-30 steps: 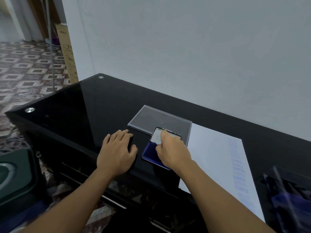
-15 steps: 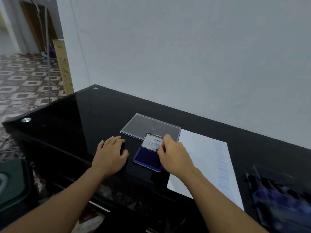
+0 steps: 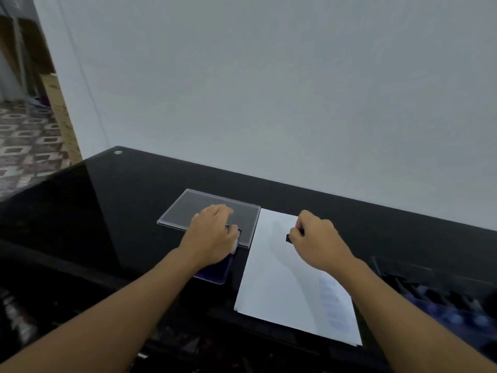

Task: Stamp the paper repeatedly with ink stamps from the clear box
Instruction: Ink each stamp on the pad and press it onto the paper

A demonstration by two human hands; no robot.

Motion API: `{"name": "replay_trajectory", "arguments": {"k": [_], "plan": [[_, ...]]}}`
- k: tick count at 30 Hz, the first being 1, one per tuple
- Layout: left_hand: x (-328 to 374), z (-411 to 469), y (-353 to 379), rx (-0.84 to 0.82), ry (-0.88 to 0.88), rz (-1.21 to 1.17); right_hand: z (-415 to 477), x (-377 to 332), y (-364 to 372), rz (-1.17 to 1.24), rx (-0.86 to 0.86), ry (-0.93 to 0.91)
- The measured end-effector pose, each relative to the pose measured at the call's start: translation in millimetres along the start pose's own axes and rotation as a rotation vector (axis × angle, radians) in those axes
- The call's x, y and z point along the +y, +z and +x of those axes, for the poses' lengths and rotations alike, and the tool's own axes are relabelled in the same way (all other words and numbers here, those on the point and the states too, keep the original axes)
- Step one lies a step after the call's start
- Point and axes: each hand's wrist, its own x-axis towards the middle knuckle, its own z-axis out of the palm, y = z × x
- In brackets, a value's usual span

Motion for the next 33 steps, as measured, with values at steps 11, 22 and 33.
{"name": "replay_trajectory", "arguments": {"k": [11, 22, 33], "plan": [[45.9, 84.5, 57.8, -0.121, 0.129, 0.000, 75.0, 60.5, -30.9, -0.015, -0.027, 0.091], [41.5, 142.7, 97.7, -0.205, 0.124, 0.131, 134.3, 74.8, -17.0, -0.045, -0.090, 0.059], [36.7, 149.5, 112.2, -0.237, 0.102, 0.160, 147.8, 78.9, 9.0, -0.111, -0.152, 0.020]]}}
